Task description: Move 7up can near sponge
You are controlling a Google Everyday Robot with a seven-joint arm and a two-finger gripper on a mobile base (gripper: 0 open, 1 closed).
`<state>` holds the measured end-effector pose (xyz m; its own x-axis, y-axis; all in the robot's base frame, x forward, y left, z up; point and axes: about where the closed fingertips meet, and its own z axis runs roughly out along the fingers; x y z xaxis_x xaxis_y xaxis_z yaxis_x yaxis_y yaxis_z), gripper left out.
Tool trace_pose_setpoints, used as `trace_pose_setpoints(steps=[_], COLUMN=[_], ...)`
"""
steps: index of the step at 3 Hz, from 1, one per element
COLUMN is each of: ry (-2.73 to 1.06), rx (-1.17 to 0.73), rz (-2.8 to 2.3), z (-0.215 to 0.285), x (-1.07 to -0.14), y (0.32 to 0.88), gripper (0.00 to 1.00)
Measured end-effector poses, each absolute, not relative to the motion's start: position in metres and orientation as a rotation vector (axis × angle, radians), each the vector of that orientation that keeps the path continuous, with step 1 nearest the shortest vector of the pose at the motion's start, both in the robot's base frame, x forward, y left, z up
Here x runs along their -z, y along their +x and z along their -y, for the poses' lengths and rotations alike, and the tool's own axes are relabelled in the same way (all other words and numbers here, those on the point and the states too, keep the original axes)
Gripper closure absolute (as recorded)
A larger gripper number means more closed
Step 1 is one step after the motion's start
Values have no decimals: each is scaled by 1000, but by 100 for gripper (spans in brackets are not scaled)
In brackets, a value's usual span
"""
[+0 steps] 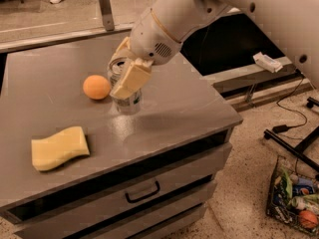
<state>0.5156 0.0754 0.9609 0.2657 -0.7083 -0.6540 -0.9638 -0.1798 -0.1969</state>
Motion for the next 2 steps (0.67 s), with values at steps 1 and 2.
trace_pose_setpoints(steps=[1, 2], ry=[-1982, -1991], rx=[-581, -616], rz=[-1469, -1456], z=[-96, -109], x=[-943, -928], y=[512, 509], gripper=[100, 100])
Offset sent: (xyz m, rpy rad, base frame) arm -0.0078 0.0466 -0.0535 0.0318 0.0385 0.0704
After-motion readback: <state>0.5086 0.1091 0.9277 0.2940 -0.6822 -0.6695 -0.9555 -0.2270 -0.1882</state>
